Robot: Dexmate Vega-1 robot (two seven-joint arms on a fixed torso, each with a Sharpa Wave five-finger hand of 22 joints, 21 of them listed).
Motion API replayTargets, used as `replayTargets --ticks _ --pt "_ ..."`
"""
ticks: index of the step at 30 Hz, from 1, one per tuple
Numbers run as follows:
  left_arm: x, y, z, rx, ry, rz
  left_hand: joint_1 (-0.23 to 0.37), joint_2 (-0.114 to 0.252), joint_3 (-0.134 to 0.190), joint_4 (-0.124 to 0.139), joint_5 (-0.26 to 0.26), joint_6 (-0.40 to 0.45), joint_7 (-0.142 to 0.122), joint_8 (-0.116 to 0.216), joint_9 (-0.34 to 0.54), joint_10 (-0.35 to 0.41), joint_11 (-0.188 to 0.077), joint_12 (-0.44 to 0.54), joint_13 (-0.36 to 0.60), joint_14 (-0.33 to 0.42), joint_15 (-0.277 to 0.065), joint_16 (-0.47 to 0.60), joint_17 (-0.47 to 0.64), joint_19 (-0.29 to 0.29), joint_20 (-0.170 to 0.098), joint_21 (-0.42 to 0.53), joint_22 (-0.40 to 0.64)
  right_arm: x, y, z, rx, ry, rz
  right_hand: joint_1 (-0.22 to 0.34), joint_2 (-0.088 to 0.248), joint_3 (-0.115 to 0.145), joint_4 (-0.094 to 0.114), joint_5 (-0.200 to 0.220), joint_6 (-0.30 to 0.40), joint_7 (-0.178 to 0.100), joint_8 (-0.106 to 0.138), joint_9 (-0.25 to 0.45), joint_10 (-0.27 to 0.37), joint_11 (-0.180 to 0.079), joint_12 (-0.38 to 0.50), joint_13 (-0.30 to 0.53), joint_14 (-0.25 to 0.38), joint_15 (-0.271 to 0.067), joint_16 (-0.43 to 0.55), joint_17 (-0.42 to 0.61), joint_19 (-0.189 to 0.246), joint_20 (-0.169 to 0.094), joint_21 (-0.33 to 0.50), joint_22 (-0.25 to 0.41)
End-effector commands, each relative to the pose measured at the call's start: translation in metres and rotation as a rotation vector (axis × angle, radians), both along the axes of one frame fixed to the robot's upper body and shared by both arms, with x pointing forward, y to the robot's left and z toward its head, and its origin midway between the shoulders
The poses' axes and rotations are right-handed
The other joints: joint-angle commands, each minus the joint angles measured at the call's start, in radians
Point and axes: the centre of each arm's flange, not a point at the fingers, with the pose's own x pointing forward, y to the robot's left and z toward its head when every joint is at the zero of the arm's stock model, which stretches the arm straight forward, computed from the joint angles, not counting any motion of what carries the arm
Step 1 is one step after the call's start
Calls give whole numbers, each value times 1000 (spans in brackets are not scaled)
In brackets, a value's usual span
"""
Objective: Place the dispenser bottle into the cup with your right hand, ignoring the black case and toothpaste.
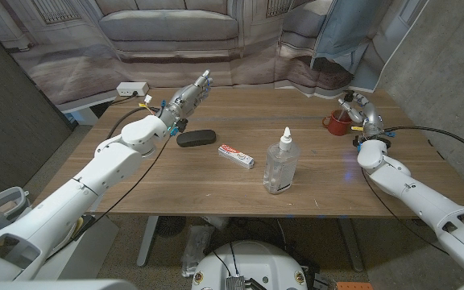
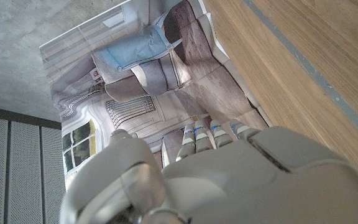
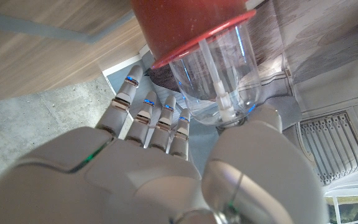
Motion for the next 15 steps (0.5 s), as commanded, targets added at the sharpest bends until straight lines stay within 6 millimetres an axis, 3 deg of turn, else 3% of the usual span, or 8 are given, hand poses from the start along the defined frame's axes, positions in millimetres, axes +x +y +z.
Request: replayTargets --ticks 1,15 --pt "2 0 0 0 2 -6 2 7 -5 -1 7 3 0 1 5 1 3 -1 4 -6 2 -3 3 -6 0 0 4 -2 2 1 -5 2 -1 -13 0 -9 0 5 -2 2 1 0 -7 1 0 2 -5 1 8 1 0 9 -8 -1" --pt "6 5 -4 -16 2 -14 2 8 -7 -1 8 3 -1 1 5 2 2 0 4 -6 4 -3 3 -6 0 0 4 -8 8 5 -38 13 -24 -28 -7 -21 6 14 -29 7 -1 -3 -24 3 -2 -1 -11 11 11 -2 -5 22 -17 0"
